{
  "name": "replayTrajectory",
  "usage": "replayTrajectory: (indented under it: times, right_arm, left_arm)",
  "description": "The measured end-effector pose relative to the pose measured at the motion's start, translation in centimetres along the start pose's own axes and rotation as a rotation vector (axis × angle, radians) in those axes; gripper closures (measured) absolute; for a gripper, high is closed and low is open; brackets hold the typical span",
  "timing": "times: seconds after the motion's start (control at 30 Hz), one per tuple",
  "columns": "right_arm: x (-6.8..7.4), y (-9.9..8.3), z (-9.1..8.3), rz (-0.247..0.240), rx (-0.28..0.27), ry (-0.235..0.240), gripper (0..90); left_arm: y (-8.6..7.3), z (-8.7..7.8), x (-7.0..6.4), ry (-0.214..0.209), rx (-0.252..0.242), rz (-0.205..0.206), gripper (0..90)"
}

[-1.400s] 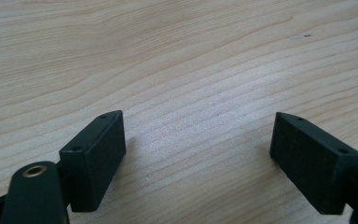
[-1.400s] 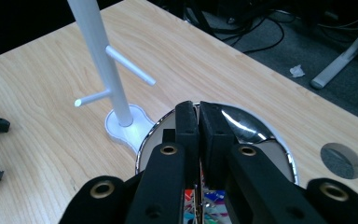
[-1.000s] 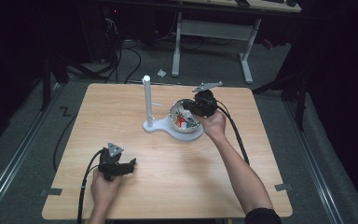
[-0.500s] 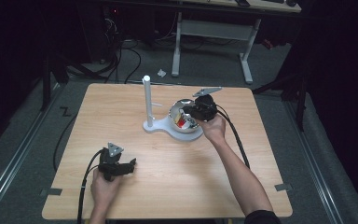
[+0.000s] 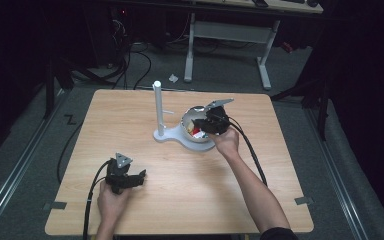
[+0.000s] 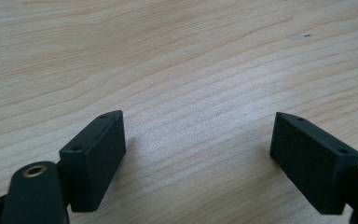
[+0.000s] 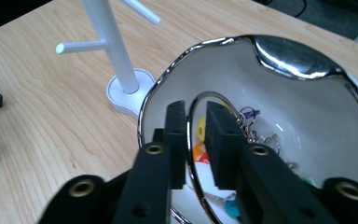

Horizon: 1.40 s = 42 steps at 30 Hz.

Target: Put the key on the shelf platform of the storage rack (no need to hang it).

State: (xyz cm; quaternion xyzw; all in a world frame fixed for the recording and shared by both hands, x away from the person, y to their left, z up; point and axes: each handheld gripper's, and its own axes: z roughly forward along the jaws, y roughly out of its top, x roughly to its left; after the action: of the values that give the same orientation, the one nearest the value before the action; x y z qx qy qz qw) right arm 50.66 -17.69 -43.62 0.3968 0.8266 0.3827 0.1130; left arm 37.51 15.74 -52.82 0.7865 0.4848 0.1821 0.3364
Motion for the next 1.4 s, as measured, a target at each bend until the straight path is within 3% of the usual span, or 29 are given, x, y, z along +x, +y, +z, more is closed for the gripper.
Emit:
replayTrajectory:
  times: [0.27,0.43,0.73,1.0,1.4]
  right_arm:
    - [-0.4,-0.6,0.2,0.05,0.022,0.031,56.0]
    - [-0.5,-0.9,-0.3,0.063,-0.005,0.021,51.1]
    - [-1.3,-1.3,-3.3,0.09,-0.078,-0.032,50.1]
    - [-1.7,-1.3,-6.1,0.087,-0.125,-0.071,50.2]
    - [-3.3,-3.1,-9.1,0.119,-0.149,-0.105,50.1]
  left_arm:
    - [0.0,0.0,0.0,0.0,0.0,0.0,18.6]
    - [0.0,0.0,0.0,0.0,0.0,0.0,18.6]
    - [0.0,0.0,0.0,-0.001,-0.001,-0.001,18.6]
    - [0.0,0.0,0.0,-0.001,-0.001,-0.001,18.6]
    - [0.0,0.0,0.0,0.0,-0.001,-0.002,18.6]
